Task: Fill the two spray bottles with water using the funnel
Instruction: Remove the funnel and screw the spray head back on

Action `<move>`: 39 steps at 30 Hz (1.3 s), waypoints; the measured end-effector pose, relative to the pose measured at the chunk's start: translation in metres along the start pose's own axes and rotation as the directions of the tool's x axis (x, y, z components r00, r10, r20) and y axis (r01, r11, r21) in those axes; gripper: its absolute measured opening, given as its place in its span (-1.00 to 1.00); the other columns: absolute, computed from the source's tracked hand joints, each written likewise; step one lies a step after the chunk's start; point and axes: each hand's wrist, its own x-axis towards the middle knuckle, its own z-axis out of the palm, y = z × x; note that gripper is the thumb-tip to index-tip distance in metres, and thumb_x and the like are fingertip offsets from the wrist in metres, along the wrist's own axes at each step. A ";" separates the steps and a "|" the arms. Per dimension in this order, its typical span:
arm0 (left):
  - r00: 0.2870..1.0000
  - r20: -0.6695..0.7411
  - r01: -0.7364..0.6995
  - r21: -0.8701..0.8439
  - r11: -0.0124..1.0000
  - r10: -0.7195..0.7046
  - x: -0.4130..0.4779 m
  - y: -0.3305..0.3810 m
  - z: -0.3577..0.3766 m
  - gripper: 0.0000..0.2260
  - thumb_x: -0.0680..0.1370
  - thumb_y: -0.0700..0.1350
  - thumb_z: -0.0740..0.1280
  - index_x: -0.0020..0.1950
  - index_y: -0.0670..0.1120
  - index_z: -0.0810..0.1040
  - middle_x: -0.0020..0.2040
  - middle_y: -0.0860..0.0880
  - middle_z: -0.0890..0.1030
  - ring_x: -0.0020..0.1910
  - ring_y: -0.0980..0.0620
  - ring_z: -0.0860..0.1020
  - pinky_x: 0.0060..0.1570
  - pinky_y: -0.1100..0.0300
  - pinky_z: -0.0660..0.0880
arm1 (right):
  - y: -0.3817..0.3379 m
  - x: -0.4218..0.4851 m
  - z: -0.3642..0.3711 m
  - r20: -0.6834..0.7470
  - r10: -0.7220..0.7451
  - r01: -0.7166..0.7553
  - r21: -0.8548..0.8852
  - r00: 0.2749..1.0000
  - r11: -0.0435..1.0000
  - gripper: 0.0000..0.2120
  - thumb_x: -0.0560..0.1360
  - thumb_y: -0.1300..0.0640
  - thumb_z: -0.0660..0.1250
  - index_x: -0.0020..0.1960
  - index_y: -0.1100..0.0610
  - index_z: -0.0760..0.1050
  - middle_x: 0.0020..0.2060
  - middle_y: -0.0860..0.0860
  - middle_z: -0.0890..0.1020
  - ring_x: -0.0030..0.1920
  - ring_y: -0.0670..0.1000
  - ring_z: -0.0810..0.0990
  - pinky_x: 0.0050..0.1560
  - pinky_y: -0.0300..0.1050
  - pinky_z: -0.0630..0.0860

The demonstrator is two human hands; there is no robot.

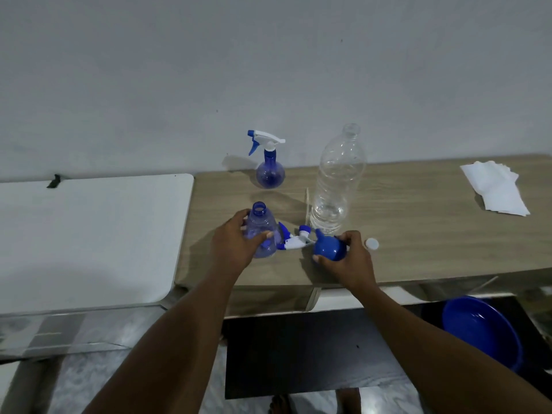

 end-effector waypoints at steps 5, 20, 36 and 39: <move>1.000 0.001 0.008 0.010 1.000 -0.008 -0.001 0.001 0.000 -0.39 0.34 0.11 0.59 0.32 0.00 0.52 0.11 0.04 0.65 0.01 0.05 0.63 0.11 0.04 0.60 | 0.014 0.004 0.000 0.012 0.035 -0.030 -0.304 0.999 0.952 -0.27 0.22 -0.17 0.60 0.24 -0.09 0.30 0.14 -0.08 0.56 0.18 0.03 0.53 0.27 0.08 0.36; 1.000 -0.018 0.023 0.046 0.999 -0.022 -0.012 0.001 -0.012 -0.37 0.34 0.12 0.59 0.34 -0.03 0.51 0.15 -0.02 0.65 0.04 0.01 0.64 0.11 0.03 0.61 | -0.057 0.033 0.059 0.328 -0.166 0.367 -0.816 0.930 0.446 -0.49 0.55 -0.01 0.32 0.46 0.02 0.30 0.36 0.14 0.39 0.28 0.20 0.43 0.26 0.15 0.41; 0.999 -0.030 0.046 0.024 0.999 -0.046 -0.016 -0.015 -0.019 -0.36 0.32 0.19 0.57 0.33 0.03 0.51 0.12 0.03 0.66 0.04 0.03 0.65 0.09 -0.03 0.62 | -0.064 0.059 0.043 0.427 -0.426 0.598 -0.466 0.797 0.652 -0.71 0.54 0.13 0.33 0.19 0.28 0.47 0.11 0.19 0.52 -0.04 0.22 0.57 -0.09 0.02 0.47; 0.998 -0.022 0.054 0.038 0.998 -0.053 -0.013 -0.016 -0.019 -0.38 0.31 0.22 0.56 0.30 0.06 0.51 0.09 0.07 0.66 0.01 0.05 0.65 0.07 -0.02 0.62 | -0.098 0.057 0.025 0.324 -0.557 0.644 -0.401 0.765 0.651 -0.77 0.65 0.11 0.18 0.18 0.25 0.45 0.04 0.18 0.54 -0.16 0.20 0.55 -0.20 -0.03 0.39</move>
